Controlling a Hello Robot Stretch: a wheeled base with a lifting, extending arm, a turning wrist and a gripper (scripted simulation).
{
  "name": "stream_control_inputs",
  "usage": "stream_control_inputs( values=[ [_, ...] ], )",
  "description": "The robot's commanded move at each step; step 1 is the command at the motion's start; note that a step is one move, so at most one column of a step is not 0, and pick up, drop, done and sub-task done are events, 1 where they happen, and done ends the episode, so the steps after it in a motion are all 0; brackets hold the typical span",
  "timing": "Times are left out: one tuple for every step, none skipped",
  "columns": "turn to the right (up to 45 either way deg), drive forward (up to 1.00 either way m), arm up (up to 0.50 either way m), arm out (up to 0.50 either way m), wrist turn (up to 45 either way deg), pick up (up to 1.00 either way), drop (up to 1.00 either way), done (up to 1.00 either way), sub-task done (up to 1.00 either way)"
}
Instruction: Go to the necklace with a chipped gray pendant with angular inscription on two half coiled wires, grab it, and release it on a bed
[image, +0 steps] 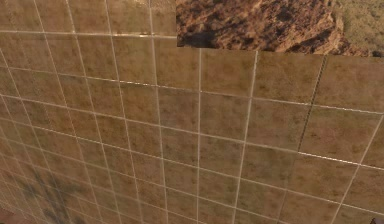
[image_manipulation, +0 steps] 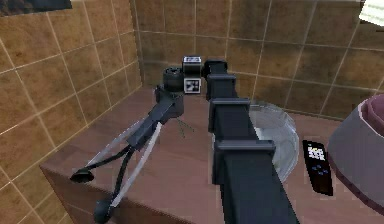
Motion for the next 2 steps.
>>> stream_control_inputs(
  values=[
    [0.0, 0.0, 0.0, 0.0, 45.0, 0.0, 0.0, 0.0, 0.0],
    [0.0, 0.0, 0.0, 0.0, 45.0, 0.0, 0.0, 0.0, 0.0]
  ],
)
